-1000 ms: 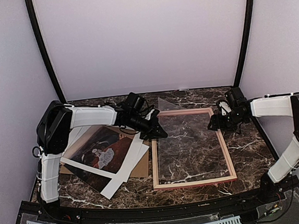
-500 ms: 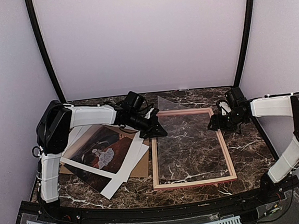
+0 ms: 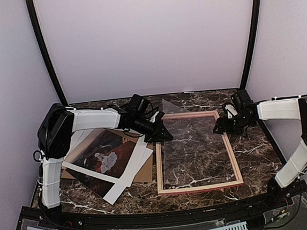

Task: Put the photo into the frame
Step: Press the glass panel against the frame body, then pick up the glass panel from the frame body.

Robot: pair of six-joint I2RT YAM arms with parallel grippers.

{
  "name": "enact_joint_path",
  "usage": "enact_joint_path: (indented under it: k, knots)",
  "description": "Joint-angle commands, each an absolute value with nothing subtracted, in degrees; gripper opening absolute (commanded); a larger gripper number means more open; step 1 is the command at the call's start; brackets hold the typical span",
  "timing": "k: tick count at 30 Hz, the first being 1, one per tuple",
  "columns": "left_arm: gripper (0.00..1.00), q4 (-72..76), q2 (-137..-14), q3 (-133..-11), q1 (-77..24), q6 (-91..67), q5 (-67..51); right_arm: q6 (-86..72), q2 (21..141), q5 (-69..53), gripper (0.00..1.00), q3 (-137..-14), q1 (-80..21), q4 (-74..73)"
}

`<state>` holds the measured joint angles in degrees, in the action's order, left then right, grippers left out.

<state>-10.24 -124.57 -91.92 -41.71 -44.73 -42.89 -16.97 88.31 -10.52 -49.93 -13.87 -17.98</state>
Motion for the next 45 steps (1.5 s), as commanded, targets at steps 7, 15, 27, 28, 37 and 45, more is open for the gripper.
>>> enact_joint_path:
  k: [7, 15, 27, 28, 37, 45]
  knots:
    - [0.11, -8.79, -122.61, -91.51, -42.43, -45.3, -44.57, -16.81, 88.49, -10.64, 0.78, -50.44, -14.15, -16.91]
    - [0.26, -9.5, -122.61, -91.84, -42.45, -44.86, -44.1, -17.78, 86.08, -11.46, 0.79, -52.44, -14.14, -17.72]
    - [0.47, -10.18, -122.61, -91.98, -42.45, -44.4, -43.56, -18.79, 84.0, -12.52, 0.8, -57.39, -14.31, -18.59]
    - [0.48, -10.12, -122.61, -91.99, -42.52, -44.43, -43.52, -18.94, 83.94, -12.54, 0.8, -57.67, -14.32, -18.43]
    - [0.52, -10.24, -122.78, -92.33, -42.54, -45.62, -43.08, -19.42, 85.24, -9.86, 0.81, -60.26, -14.33, -17.03]
    - [0.41, -4.53, -122.87, -89.23, -42.45, -52.14, -46.19, -19.43, 84.19, -5.04, 0.8, -60.01, -14.32, -16.22]
